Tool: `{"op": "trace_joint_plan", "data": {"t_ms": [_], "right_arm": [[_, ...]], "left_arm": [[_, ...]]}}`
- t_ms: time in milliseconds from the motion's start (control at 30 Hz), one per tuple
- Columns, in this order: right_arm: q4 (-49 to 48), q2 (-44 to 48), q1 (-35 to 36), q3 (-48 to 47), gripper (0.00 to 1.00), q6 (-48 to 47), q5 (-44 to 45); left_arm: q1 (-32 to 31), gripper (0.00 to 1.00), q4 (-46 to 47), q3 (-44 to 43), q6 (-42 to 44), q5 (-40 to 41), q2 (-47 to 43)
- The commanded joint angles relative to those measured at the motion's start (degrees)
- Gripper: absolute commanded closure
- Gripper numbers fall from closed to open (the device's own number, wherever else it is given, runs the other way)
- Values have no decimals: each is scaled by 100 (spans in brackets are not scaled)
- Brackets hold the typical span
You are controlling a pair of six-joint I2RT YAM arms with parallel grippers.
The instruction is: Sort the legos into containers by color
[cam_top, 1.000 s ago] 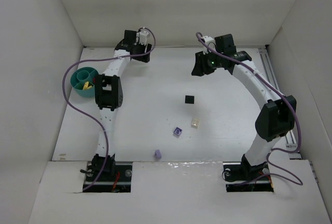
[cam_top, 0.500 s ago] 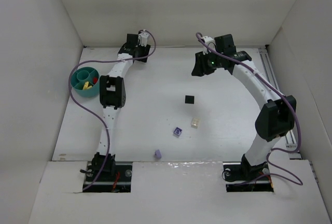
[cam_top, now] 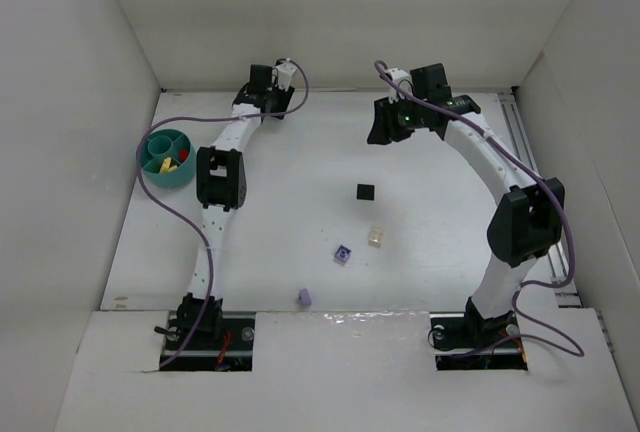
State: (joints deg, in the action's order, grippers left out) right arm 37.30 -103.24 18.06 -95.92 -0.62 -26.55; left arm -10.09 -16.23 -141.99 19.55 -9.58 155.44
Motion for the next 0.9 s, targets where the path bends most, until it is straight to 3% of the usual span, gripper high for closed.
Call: {"op": "trace_joint_plan", "data": {"t_ms": [0,67,200,267,400,500,667,767,867], "right_arm": [[-74,-38,-14,-313,54,-26,-122],[-74,-91,-14,-313,54,-174,-289],[-74,-214,-14,-462,54,-228,-553],[-74,-372,-14,-568,54,-228,-615],[-74,-424,-14,-621,54,-228,-668],[-74,-425,91,-621,54,-228,-616],[-21,-372,92,-568,54,-228,-545],[-21,-319,92,-489,54,-228,-624],[-21,-319,145,-436,54,-228,-738]], "left_arm": [[-178,56,-178,-215,304,-8,22],[-178,57,-179,-215,208,53,-65],[226,53,933,1326,-624,-874,-1004],[358,53,1113,1569,-821,-1159,-1400],[517,47,833,1045,-1137,-1502,-1202],[587,50,77,120,-1024,-2318,-832],[587,55,232,1126,-926,-3049,-1339],[587,53,332,1219,-1357,-2622,-1429],[587,74,-99,183,-1698,-2364,-920]]}}
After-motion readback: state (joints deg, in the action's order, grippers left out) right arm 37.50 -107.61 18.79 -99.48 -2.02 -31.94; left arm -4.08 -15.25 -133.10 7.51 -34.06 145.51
